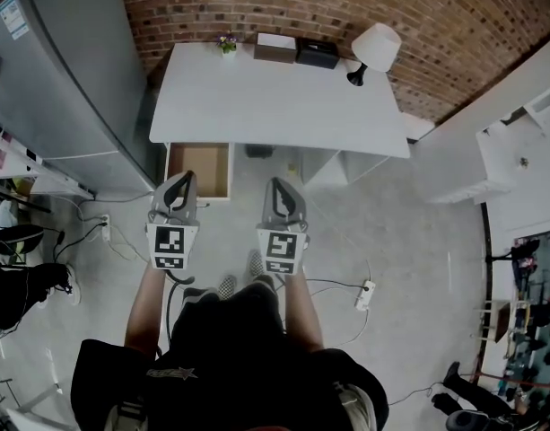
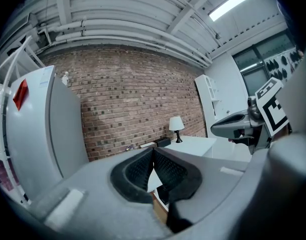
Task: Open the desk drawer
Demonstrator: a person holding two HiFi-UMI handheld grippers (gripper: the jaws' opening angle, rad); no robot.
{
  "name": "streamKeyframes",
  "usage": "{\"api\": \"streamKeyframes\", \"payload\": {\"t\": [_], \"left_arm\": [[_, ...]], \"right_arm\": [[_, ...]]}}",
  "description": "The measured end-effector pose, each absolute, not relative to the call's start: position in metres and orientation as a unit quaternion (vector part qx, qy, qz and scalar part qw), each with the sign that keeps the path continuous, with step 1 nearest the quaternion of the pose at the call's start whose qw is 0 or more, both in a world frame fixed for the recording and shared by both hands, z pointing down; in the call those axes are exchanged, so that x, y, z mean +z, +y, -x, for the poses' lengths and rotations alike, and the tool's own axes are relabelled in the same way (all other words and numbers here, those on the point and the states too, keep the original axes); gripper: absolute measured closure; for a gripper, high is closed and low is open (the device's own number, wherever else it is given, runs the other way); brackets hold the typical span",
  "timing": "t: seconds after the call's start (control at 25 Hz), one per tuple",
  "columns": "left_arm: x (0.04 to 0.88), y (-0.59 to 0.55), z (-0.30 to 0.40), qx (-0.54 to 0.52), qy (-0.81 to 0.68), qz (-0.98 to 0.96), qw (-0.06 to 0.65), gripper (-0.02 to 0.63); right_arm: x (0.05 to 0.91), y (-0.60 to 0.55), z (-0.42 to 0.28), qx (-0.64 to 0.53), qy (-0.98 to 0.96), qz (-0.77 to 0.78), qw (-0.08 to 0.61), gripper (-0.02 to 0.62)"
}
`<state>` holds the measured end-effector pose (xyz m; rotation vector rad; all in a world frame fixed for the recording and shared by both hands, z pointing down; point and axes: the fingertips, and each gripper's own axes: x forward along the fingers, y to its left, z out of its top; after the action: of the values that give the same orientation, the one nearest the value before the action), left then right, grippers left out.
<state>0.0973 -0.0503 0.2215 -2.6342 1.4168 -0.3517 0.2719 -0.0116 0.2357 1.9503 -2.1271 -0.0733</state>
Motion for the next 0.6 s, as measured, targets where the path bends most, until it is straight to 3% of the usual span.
{"api": "streamKeyframes", "payload": {"t": [0.6], "left_arm": [[0.217, -0.045, -0.103, -0.114, 0.464, 0.876, 0.065, 0.595]], "right_arm": [[0.226, -0.007, -0.283, -0.027, -0.724, -0.679, 0.118, 0.589]]}}
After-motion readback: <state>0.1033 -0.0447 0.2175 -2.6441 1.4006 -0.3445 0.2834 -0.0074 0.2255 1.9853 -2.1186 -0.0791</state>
